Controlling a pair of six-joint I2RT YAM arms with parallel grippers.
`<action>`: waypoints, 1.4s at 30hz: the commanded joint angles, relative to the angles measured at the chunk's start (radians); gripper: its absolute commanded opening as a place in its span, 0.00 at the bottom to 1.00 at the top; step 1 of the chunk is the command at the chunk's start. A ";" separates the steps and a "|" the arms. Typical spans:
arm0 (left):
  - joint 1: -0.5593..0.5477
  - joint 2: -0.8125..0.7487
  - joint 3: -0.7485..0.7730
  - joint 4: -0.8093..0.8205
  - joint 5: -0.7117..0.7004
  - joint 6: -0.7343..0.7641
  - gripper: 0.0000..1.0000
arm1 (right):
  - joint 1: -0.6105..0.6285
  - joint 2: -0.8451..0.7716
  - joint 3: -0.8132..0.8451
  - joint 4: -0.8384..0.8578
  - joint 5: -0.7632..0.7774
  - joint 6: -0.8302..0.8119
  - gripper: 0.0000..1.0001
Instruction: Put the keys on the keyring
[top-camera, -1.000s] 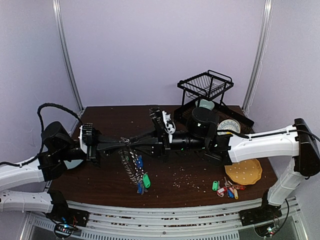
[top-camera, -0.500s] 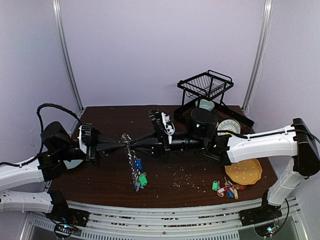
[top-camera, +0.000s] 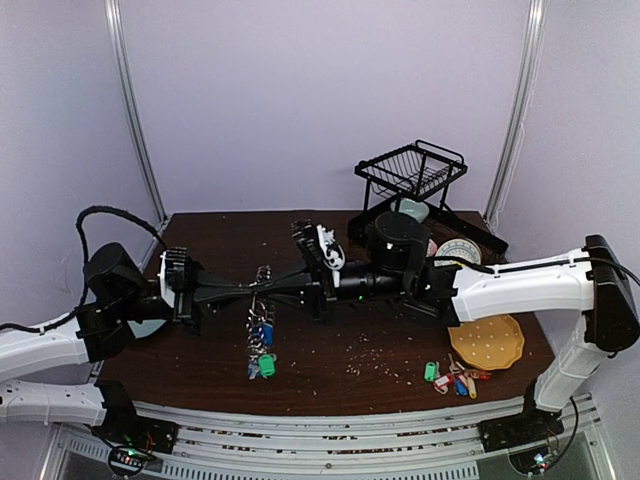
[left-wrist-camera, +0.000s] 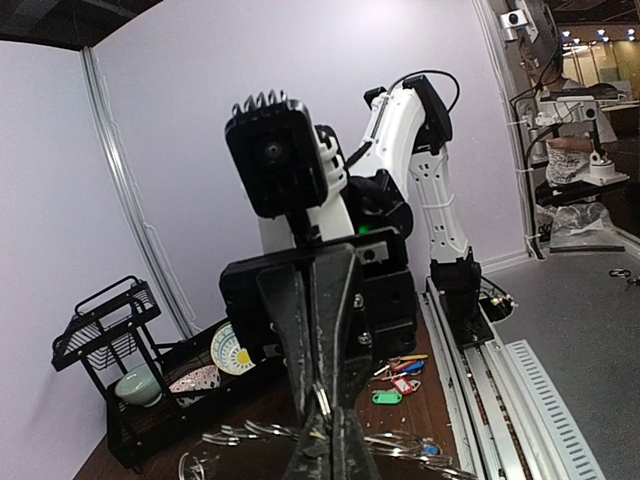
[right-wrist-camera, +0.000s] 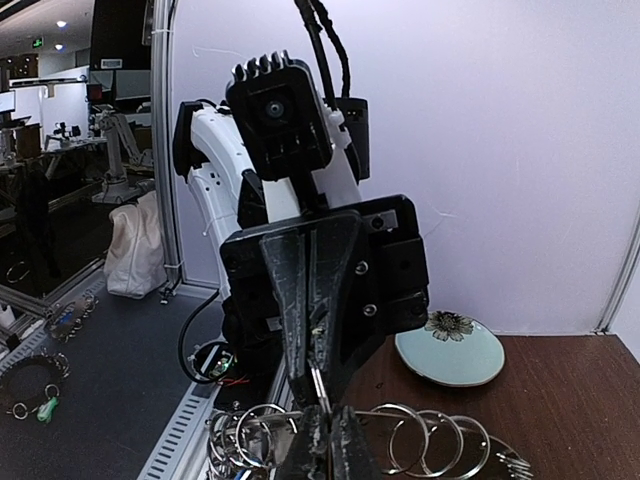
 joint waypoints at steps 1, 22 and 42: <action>0.003 -0.009 0.026 0.012 -0.027 0.028 0.00 | -0.005 -0.062 0.078 -0.255 0.076 -0.174 0.00; -0.009 0.083 0.101 -0.184 -0.175 0.158 0.36 | 0.172 0.070 0.637 -1.290 0.852 -0.640 0.00; -0.040 0.113 0.096 -0.217 -0.221 0.202 0.14 | 0.183 0.064 0.627 -1.178 0.701 -0.622 0.00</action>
